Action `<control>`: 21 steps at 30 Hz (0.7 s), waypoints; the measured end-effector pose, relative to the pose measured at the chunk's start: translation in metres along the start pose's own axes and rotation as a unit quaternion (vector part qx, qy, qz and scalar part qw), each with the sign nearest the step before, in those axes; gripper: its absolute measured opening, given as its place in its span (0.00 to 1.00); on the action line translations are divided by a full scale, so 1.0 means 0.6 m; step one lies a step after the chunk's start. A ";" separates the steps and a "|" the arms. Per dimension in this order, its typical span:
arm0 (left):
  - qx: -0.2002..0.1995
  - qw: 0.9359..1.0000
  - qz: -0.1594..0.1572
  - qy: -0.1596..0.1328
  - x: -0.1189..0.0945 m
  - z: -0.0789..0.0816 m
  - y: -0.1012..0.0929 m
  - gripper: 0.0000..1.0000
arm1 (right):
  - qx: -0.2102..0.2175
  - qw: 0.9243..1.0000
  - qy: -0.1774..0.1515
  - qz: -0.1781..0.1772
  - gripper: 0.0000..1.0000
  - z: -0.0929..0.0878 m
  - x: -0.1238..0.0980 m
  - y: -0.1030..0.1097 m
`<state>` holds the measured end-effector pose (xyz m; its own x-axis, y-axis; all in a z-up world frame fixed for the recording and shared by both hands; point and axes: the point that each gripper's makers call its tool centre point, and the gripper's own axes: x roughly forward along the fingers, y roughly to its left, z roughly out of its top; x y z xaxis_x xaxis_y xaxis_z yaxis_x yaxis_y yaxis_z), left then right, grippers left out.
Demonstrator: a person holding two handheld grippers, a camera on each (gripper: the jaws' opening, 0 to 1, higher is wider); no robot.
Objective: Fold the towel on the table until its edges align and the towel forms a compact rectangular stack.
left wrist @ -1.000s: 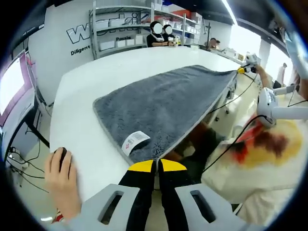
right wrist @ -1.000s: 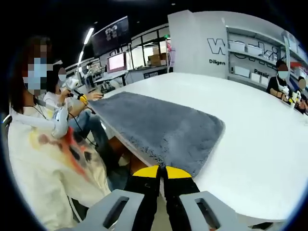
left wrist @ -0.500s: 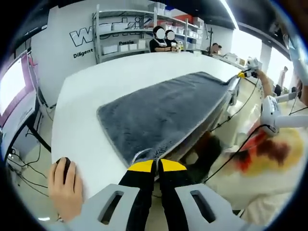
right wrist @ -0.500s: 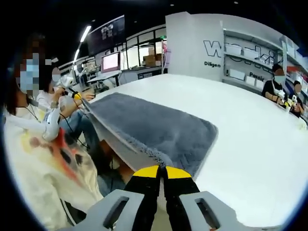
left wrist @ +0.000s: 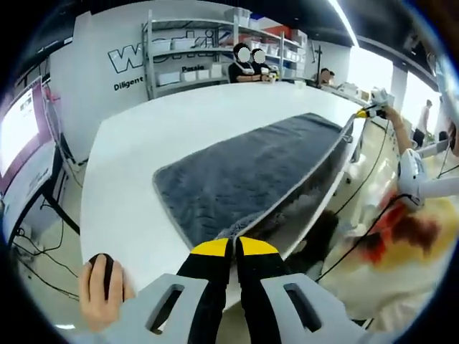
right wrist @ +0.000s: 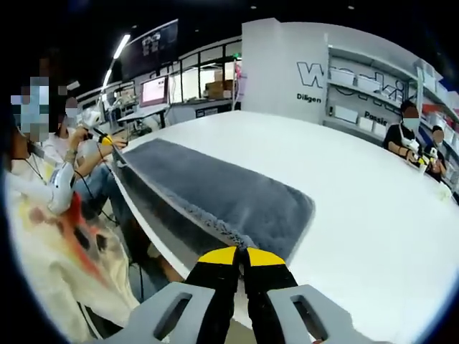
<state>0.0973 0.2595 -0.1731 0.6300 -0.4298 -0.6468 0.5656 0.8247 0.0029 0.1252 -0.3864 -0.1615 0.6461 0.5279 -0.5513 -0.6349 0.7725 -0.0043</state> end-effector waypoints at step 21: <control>-0.008 1.000 0.004 -0.018 0.044 0.046 0.054 0.03 | -0.025 0.998 -0.015 -0.055 0.00 0.040 0.041 -0.051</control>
<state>0.1472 0.2647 -0.1690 0.6538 -0.4353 -0.6189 0.5517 0.8340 -0.0038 0.1703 -0.3885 -0.1551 0.7241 0.4523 -0.5206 -0.5798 0.8080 -0.1044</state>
